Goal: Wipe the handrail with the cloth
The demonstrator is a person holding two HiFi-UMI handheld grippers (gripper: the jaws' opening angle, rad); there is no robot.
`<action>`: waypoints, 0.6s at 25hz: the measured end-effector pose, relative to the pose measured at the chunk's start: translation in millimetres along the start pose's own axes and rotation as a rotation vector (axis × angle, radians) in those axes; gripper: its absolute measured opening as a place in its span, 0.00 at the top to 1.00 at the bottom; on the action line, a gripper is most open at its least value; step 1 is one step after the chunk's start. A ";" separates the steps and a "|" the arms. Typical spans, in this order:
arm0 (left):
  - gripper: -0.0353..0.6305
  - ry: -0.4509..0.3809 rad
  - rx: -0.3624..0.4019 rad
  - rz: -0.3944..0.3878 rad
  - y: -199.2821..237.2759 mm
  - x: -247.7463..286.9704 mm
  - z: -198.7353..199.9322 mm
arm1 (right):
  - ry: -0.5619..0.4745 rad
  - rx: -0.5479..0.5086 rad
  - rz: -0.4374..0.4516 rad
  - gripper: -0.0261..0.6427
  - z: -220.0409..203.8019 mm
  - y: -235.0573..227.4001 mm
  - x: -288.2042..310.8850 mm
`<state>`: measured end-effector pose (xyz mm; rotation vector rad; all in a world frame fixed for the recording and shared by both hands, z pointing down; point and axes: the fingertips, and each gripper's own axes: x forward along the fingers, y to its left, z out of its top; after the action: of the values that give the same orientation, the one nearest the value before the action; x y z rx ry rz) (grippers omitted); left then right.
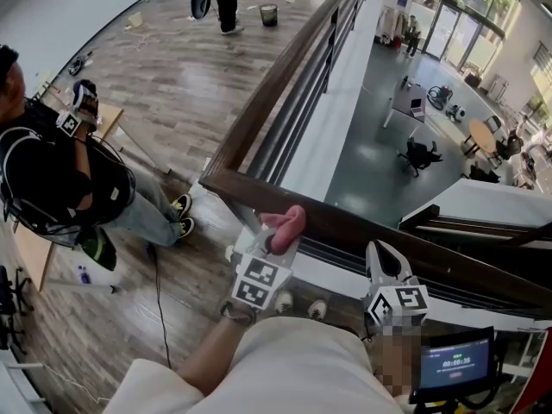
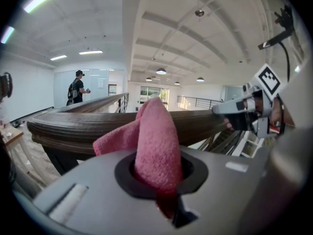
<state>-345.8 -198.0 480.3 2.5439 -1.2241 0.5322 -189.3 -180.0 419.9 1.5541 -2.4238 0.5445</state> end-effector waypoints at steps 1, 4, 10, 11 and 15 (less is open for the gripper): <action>0.89 0.001 0.002 -0.001 -0.4 0.2 0.1 | 0.000 0.000 0.000 0.96 0.0 0.0 0.0; 0.89 0.004 0.010 -0.010 -2.9 1.3 0.7 | -0.001 0.000 -0.001 0.96 0.0 0.0 0.4; 0.89 0.010 0.024 -0.023 -5.4 3.3 -0.3 | -0.001 -0.002 0.003 0.96 -1.3 1.2 2.6; 0.89 0.011 0.025 -0.024 -4.9 3.1 -0.2 | -0.002 -0.002 0.004 0.96 -1.0 1.5 2.9; 0.89 0.013 0.026 -0.037 -7.9 3.9 0.0 | -0.003 -0.001 0.007 0.96 -1.3 2.3 2.9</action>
<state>-337.3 -195.9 481.4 2.5753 -1.1712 0.5596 -192.7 -181.0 421.7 1.5479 -2.4321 0.5421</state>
